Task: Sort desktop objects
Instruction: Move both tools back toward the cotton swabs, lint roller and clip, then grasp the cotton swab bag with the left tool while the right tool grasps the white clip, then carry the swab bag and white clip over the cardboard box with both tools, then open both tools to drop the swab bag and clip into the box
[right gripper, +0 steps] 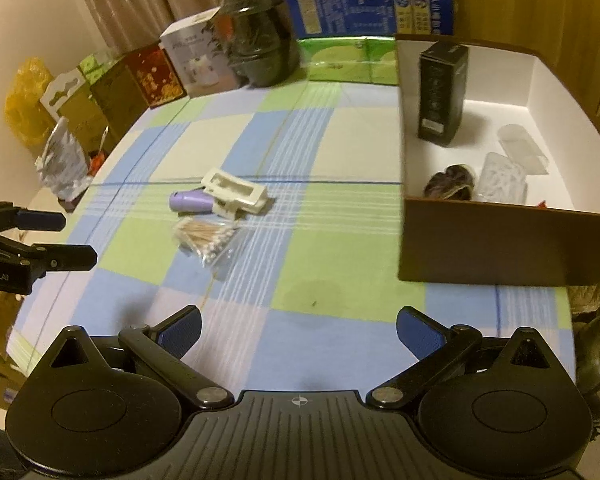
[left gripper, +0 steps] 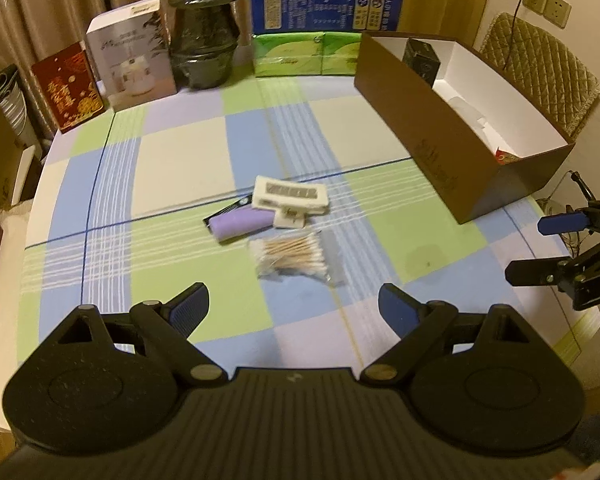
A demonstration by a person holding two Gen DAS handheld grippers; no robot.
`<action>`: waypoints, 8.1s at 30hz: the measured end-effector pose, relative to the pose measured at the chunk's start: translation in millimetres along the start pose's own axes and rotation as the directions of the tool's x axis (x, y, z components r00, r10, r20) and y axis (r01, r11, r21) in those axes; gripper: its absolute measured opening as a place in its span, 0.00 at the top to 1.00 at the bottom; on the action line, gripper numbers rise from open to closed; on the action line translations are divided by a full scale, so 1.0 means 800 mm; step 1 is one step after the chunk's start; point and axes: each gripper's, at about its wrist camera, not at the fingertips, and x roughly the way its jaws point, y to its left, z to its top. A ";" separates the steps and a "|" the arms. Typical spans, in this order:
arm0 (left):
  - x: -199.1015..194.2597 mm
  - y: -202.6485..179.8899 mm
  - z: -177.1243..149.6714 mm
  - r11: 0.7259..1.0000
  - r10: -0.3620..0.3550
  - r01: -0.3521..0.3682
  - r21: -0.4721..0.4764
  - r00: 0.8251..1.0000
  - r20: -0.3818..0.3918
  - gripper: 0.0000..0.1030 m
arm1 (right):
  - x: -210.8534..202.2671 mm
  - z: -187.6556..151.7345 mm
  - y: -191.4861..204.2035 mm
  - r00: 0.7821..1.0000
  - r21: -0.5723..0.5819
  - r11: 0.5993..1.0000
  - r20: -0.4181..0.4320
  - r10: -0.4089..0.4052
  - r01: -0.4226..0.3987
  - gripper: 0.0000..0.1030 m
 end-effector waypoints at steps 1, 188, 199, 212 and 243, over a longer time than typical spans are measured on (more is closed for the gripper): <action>0.001 0.003 -0.002 1.000 0.002 -0.002 -0.002 1.000 -0.001 0.13 | 0.004 -0.001 0.004 1.000 -0.005 1.000 -0.004 0.001 -0.001 0.02; 0.162 -0.264 0.229 0.943 -0.282 0.260 0.208 0.956 0.082 0.78 | -0.029 0.100 -0.244 0.921 0.081 0.976 0.321 -0.219 0.203 0.17; 0.241 -0.289 0.260 0.963 -0.203 0.198 0.183 0.979 0.009 0.78 | 0.013 0.128 -0.295 0.941 0.006 0.977 0.269 -0.205 0.211 0.17; 0.262 -0.294 0.264 0.965 -0.175 0.171 0.198 0.985 0.002 0.55 | 0.026 0.140 -0.307 0.955 -0.121 0.974 0.250 -0.159 0.194 0.17; 0.242 -0.279 0.256 0.965 -0.174 0.167 0.200 0.985 0.015 0.43 | 0.026 0.118 -0.287 0.959 -0.227 0.951 0.238 -0.153 0.208 0.05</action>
